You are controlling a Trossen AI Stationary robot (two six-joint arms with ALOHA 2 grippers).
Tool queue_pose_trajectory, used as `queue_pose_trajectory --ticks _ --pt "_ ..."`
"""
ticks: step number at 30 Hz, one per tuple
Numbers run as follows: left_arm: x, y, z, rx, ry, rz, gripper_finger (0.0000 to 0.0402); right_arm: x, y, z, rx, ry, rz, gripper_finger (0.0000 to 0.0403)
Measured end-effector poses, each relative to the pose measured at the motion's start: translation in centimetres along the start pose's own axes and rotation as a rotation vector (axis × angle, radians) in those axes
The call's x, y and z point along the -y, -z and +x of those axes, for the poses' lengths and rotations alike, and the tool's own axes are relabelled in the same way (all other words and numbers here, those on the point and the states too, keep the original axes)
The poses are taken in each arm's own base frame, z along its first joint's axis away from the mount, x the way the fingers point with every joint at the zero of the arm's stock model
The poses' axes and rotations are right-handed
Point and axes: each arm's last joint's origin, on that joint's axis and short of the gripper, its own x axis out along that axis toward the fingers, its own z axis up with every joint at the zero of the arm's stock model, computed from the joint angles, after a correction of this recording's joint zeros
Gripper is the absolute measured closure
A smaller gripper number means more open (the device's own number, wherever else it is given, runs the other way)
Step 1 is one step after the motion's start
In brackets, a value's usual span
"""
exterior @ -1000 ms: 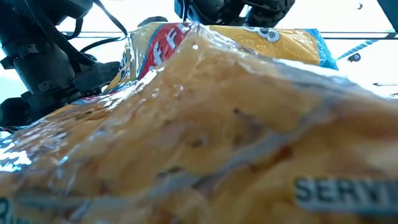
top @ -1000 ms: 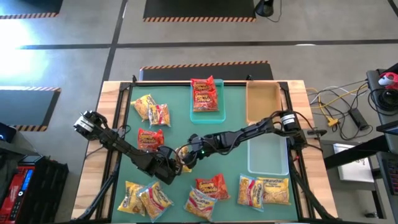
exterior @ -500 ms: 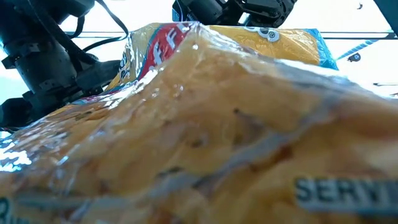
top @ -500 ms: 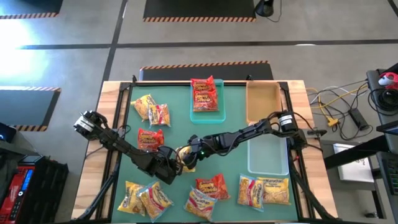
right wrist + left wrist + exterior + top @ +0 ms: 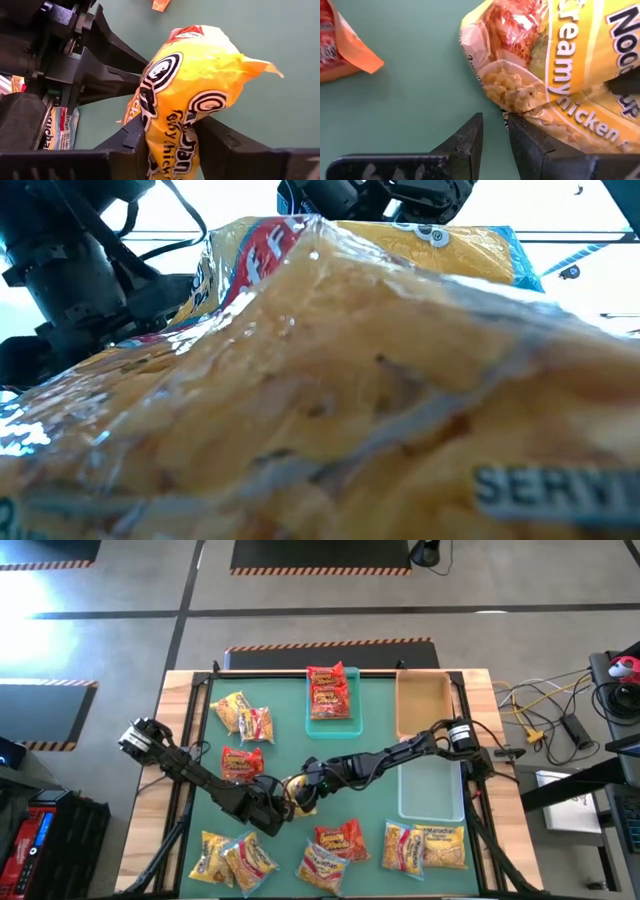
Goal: Sort Maruchan noodles
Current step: Put the yellow noodle pack into the orange bin
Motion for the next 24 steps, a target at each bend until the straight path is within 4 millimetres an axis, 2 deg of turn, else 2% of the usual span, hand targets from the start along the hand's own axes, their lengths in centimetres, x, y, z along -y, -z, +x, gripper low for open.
queue_pose_trajectory --ticks 5,14,24 --pt "0.3 -0.3 -0.8 -0.01 0.025 0.013 0.0309 0.0 0.0 0.0 -0.002 0.002 -0.006 0.0293" --pt "-0.6 -0.4 -1.6 -0.091 -0.066 0.05 0.0275 0.1 0.0 0.0 -0.006 0.004 -0.028 0.0294" --pt "-1.2 -0.4 -1.6 -0.118 -0.132 0.048 0.0267 0.1 0.1 0.0 -0.024 -0.008 -0.043 0.0295"
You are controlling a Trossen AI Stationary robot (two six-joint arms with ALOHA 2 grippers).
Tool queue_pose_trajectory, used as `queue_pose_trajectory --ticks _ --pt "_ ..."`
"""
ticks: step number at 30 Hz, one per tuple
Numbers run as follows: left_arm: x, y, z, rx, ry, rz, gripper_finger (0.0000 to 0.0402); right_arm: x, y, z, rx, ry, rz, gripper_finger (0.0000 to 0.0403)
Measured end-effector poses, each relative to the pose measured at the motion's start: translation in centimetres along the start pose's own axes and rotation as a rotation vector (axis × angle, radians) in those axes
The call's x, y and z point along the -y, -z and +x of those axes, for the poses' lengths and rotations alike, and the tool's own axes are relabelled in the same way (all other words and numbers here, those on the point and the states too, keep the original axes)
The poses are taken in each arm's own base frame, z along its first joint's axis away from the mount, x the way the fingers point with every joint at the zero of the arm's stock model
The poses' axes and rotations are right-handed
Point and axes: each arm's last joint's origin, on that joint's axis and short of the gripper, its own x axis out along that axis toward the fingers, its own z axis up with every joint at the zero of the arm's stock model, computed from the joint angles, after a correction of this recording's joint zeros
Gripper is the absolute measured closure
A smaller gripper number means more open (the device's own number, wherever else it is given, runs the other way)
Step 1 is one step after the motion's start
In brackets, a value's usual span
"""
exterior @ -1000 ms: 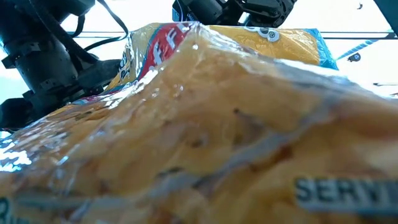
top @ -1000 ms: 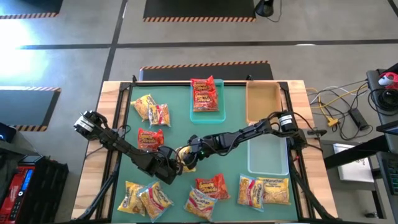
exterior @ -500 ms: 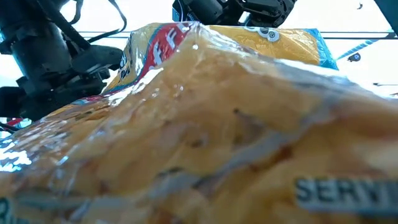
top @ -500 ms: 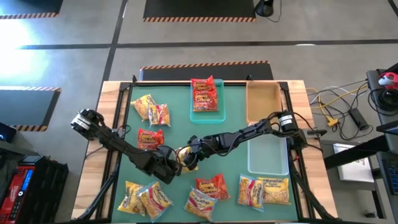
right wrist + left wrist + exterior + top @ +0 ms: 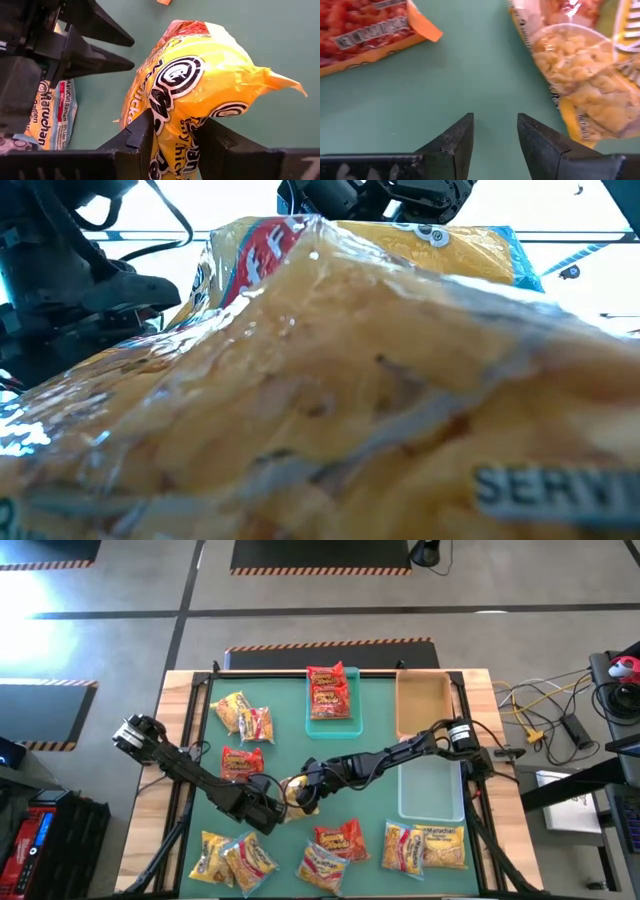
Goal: Sort Maruchan noodles
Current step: Put the yellow noodle pack into the orange bin
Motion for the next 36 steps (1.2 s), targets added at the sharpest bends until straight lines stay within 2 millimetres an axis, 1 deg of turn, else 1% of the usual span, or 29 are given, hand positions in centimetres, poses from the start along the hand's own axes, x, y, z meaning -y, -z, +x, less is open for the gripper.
queue_pose_trajectory --ticks 5,14,20,25,33,36 --pt "-0.3 0.0 0.0 -0.008 -0.032 0.005 0.0267 0.0 0.0 0.0 -0.004 -0.004 0.001 0.0301" --pt "-0.4 0.0 0.0 -0.006 -0.042 0.008 0.0267 -0.1 -0.1 -0.1 -0.002 -0.008 0.003 0.0364" --pt "-0.5 0.0 0.0 -0.005 -0.051 0.013 0.0267 -0.2 -0.3 -0.4 -0.034 -0.038 -0.003 0.0383" --pt "-0.7 0.3 -0.1 -0.005 -0.062 0.029 0.0267 -0.3 -0.7 -1.8 -0.074 -0.017 -0.048 0.0385" --pt "-1.0 0.7 -0.2 -0.004 -0.075 0.049 0.0267 -0.3 -1.8 -4.9 -0.114 0.049 -0.125 0.0386" --pt "-1.0 0.7 -0.2 -0.003 -0.081 0.052 0.0267 0.0 -2.0 -5.7 -0.136 0.08 -0.133 0.0386"
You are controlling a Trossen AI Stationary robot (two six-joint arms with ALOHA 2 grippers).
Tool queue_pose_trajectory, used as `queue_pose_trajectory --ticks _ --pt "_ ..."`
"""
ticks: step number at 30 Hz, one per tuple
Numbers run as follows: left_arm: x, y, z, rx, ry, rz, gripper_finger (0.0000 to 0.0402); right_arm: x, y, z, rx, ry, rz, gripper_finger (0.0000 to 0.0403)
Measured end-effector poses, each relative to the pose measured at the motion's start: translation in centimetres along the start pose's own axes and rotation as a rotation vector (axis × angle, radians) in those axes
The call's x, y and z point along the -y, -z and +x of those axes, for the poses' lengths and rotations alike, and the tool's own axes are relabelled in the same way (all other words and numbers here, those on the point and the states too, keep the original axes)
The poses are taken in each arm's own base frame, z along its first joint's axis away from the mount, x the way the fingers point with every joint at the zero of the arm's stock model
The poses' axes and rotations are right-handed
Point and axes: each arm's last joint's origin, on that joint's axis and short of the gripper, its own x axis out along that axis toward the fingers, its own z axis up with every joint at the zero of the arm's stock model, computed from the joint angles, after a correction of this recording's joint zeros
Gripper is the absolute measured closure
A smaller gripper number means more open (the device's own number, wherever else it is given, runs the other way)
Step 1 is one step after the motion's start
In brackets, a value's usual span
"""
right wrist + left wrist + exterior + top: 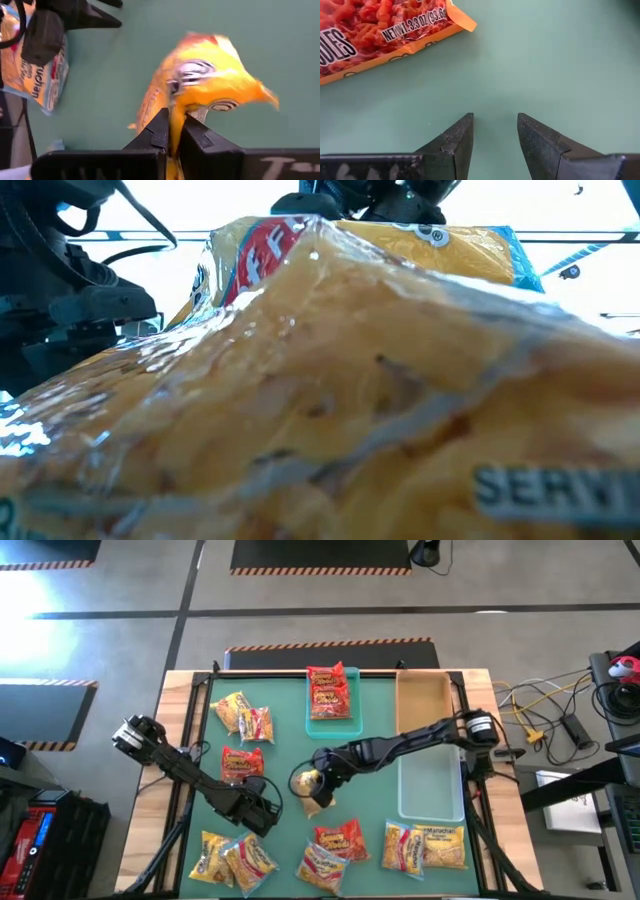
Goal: Sort Maruchan noodles
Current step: Put the yellow noodle pack into the orange bin
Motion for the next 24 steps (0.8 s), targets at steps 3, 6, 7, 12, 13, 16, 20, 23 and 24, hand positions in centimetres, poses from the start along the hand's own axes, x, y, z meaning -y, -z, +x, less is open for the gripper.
queue_pose_trajectory --ticks 3,6,7,12,13,16,20,23,24 --pt "0.0 0.0 0.0 0.0 -0.002 0.002 0.0267 0.7 -0.2 -0.8 -0.023 0.037 0.004 0.0386" --pt "-0.1 0.0 0.0 0.001 -0.004 0.012 0.0267 1.0 -0.6 -1.3 -0.018 0.045 0.011 0.0386" --pt "-0.1 0.0 0.0 0.001 -0.004 0.017 0.0267 1.0 -0.6 -1.3 -0.013 0.042 0.01 0.0386" --pt "0.0 0.0 0.1 0.021 0.011 0.012 0.0267 1.0 -0.4 -0.4 -0.018 0.035 0.02 0.0386" --pt "0.2 -0.1 0.1 0.046 0.035 0.005 0.0267 1.0 -0.2 0.1 -0.023 0.036 0.022 0.0386" --pt "1.3 -0.1 0.0 0.118 0.151 0.008 0.0267 1.1 0.1 1.2 -0.028 0.032 0.037 0.0386" --pt "2.6 -0.1 0.0 0.183 0.291 0.046 0.0267 1.2 0.3 1.7 -0.031 0.031 0.047 0.0386" --pt "2.9 -0.1 0.5 0.213 0.304 0.044 0.0267 1.1 0.2 1.7 -0.02 0.022 0.047 0.0386" --pt "3.0 -0.1 0.8 0.224 0.3 0.042 0.0267 1.1 0.1 1.7 -0.017 0.019 0.046 0.0386"
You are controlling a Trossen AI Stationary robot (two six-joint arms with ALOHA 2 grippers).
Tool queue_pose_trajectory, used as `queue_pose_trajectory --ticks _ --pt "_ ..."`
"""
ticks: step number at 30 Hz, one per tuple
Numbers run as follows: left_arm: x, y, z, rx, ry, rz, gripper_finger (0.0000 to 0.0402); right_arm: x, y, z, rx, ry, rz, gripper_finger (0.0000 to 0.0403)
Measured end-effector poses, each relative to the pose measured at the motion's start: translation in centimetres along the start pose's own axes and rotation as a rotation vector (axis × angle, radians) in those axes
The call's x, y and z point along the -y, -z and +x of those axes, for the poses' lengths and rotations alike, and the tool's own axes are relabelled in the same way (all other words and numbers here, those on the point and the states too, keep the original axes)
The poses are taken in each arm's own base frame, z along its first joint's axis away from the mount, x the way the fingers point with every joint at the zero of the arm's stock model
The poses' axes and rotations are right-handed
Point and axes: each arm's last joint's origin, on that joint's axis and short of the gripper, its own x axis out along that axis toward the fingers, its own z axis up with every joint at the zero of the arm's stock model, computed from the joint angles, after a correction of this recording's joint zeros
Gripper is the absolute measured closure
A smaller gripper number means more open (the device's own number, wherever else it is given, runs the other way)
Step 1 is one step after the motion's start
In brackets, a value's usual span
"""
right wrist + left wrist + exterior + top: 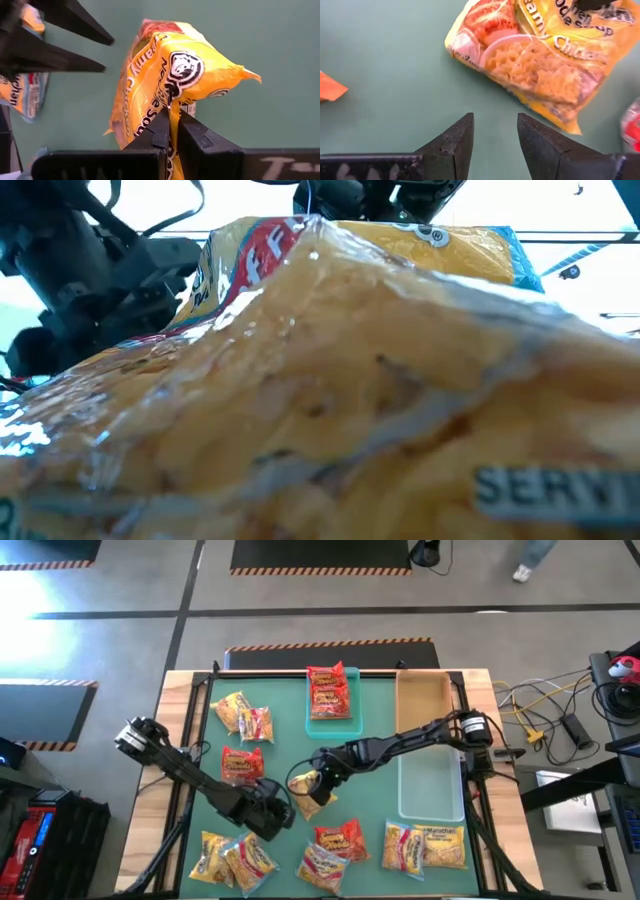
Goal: Sort Maruchan noodles
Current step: Put the yellow noodle pack into the orange bin
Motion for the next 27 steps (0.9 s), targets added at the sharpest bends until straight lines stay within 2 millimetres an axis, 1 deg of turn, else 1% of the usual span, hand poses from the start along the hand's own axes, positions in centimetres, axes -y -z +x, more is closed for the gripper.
queue_pose_trajectory --ticks 6,12,16,27 --pt "0.3 0.5 1.1 0.046 0.024 -0.014 0.0267 -0.1 -0.1 0.0 0.01 -0.009 0.001 0.0386" --pt "1.1 0.5 0.9 0.116 0.099 0.01 0.0267 -0.1 -0.1 0.0 0.009 -0.008 0.001 0.0386" --pt "0.9 0.3 1.7 0.124 0.073 0.014 0.0267 -0.1 -0.1 0.0 0.01 -0.008 -0.002 0.0386" --pt "0.7 0.9 3.2 0.121 0.057 -0.008 0.0267 -0.1 -0.1 0.0 0.013 -0.009 -0.012 0.0385"
